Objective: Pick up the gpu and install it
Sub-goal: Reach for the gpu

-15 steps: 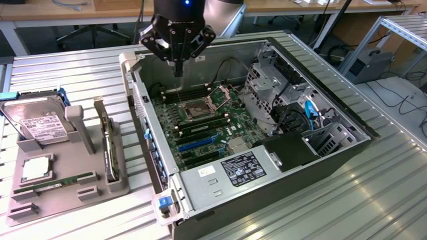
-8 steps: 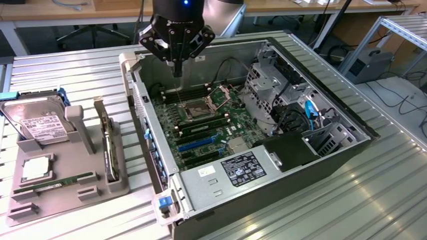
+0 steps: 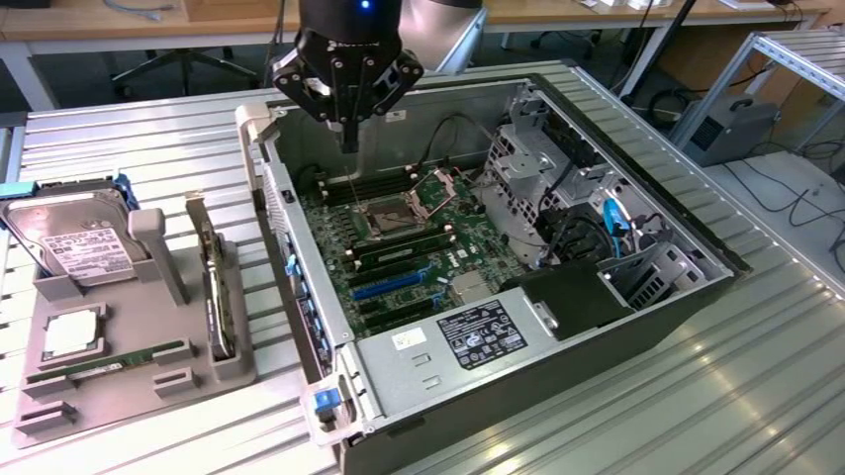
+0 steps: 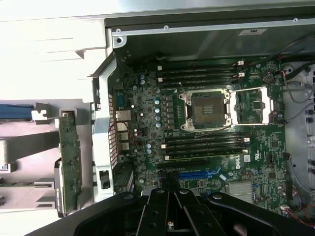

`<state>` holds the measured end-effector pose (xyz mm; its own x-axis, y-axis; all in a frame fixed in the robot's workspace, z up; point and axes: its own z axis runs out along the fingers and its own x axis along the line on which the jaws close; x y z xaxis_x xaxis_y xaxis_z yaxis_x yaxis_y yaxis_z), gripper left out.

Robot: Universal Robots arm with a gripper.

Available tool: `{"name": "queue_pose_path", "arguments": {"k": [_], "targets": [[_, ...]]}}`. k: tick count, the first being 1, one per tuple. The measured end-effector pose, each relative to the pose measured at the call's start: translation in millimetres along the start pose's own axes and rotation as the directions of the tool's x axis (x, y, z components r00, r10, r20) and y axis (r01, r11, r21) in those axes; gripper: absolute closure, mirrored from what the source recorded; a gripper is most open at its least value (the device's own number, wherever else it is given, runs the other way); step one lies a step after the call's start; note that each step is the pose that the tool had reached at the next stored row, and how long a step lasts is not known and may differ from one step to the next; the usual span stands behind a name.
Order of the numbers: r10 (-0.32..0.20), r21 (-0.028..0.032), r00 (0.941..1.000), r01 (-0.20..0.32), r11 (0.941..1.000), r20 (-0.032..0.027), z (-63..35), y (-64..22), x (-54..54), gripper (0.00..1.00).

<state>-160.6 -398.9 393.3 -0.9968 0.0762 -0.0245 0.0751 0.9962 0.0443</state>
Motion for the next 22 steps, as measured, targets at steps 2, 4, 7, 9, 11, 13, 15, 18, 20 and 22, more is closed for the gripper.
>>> {"name": "queue_pose_path", "arguments": {"k": [2,4,7,9,11,13,15,18,20,22], "targets": [[0.000,0.0000,1.0000,0.000,1.0000,0.0000,0.0,-0.1,0.6,0.89],[0.000,0.0000,1.0000,0.000,1.0000,-0.0001,0.0,-0.1,1.2,0.89],[0.000,0.0000,1.0000,0.000,1.0000,-0.0001,-0.1,-0.2,2.1,0.89],[0.000,0.0000,1.0000,0.000,1.0000,-0.0001,-0.1,-0.2,2.6,0.89],[0.000,0.0000,1.0000,0.000,1.0000,0.0000,-0.1,-0.2,3.1,0.89],[0.000,0.0000,1.0000,0.000,1.0000,0.0000,-0.1,-0.3,3.5,0.89],[0.000,0.0000,1.0000,0.000,1.0000,0.0000,-0.1,-0.3,4.0,0.89],[0.000,-0.0001,1.0000,0.000,1.0000,0.0001,-0.1,-0.4,5.1,0.89],[0.000,0.0000,1.0000,0.000,1.0000,0.0000,-0.1,-0.4,5.7,0.89],[0.000,0.0000,1.0000,0.000,1.0000,0.0000,-0.1,-0.5,6.4,0.89]]}}
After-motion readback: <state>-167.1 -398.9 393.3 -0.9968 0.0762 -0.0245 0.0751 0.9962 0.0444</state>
